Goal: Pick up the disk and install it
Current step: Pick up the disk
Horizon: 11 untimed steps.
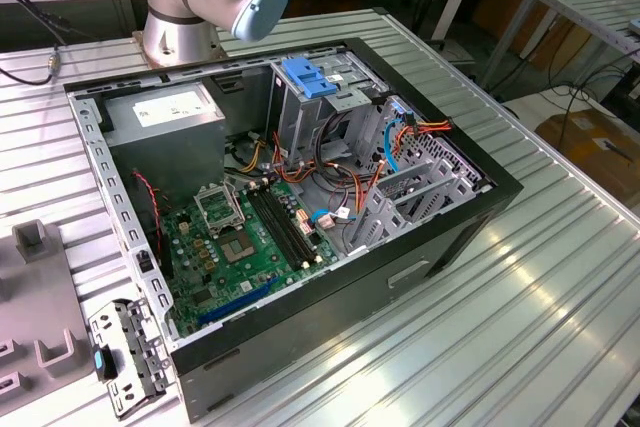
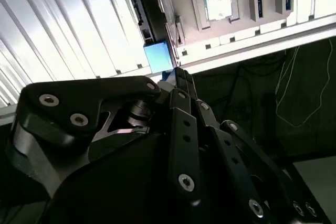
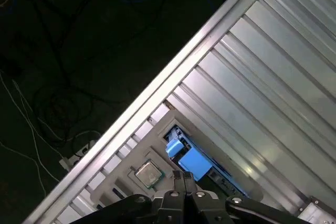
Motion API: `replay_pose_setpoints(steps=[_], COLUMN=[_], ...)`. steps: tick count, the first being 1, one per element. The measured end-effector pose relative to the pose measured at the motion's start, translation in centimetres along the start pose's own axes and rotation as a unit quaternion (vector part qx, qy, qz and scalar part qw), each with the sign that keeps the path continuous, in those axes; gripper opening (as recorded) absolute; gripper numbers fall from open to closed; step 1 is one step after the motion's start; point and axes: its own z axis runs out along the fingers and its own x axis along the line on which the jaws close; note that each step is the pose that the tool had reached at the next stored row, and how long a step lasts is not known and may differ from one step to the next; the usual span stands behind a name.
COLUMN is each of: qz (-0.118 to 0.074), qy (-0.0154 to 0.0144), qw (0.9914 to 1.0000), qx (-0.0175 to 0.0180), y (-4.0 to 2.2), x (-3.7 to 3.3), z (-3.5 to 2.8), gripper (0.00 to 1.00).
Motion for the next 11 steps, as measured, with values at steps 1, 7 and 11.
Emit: replay_pose_setpoints(steps=[1, 7, 11], qz=[-0.008, -0.059, -0.093], qy=[0.0000, 0.0001, 0.0001], qw=[0.99997, 0.99826, 0.99566], qx=[0.0000, 0.0000, 0.0001], y=[0.00, 0.00, 0.00], x=[0.00, 0.00, 0.00], z=[0.00, 0.03, 0.04], gripper=[0.11, 0.11, 0.11])
